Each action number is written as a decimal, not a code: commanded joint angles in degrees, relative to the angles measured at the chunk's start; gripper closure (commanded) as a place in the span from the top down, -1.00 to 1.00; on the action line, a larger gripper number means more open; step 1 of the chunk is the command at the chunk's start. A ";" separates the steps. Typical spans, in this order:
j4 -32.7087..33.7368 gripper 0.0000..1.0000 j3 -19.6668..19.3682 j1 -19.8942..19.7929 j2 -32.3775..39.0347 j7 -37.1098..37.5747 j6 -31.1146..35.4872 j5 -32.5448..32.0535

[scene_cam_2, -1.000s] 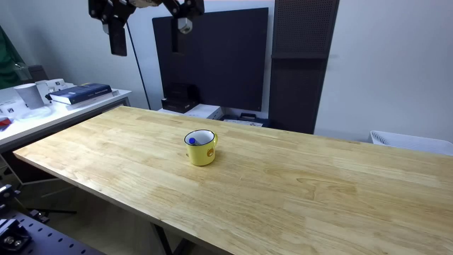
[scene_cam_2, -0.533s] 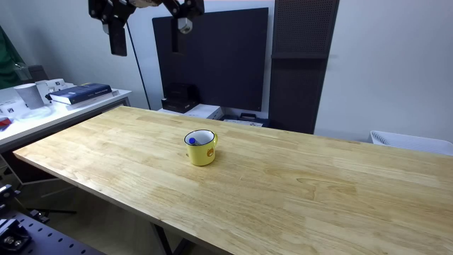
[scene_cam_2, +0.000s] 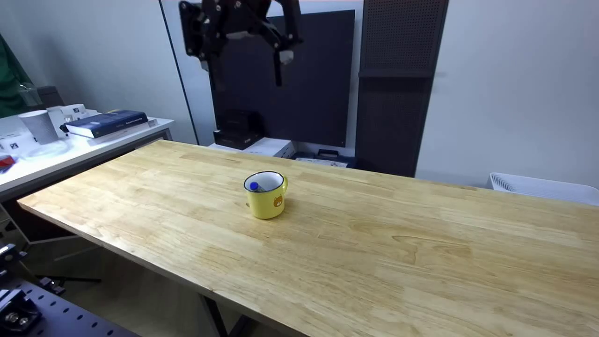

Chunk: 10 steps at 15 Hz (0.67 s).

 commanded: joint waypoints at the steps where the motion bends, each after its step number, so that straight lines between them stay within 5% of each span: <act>1: 3.76 1.00 2.51 1.13 10.96 6.19 12.60 1.71; 3: 6.39 1.00 4.19 1.83 16.86 8.51 16.27 2.53; 9: 15.98 1.00 7.79 4.17 31.62 7.86 11.70 8.37; 10: 11.33 1.00 7.76 3.78 27.23 6.30 14.32 8.29</act>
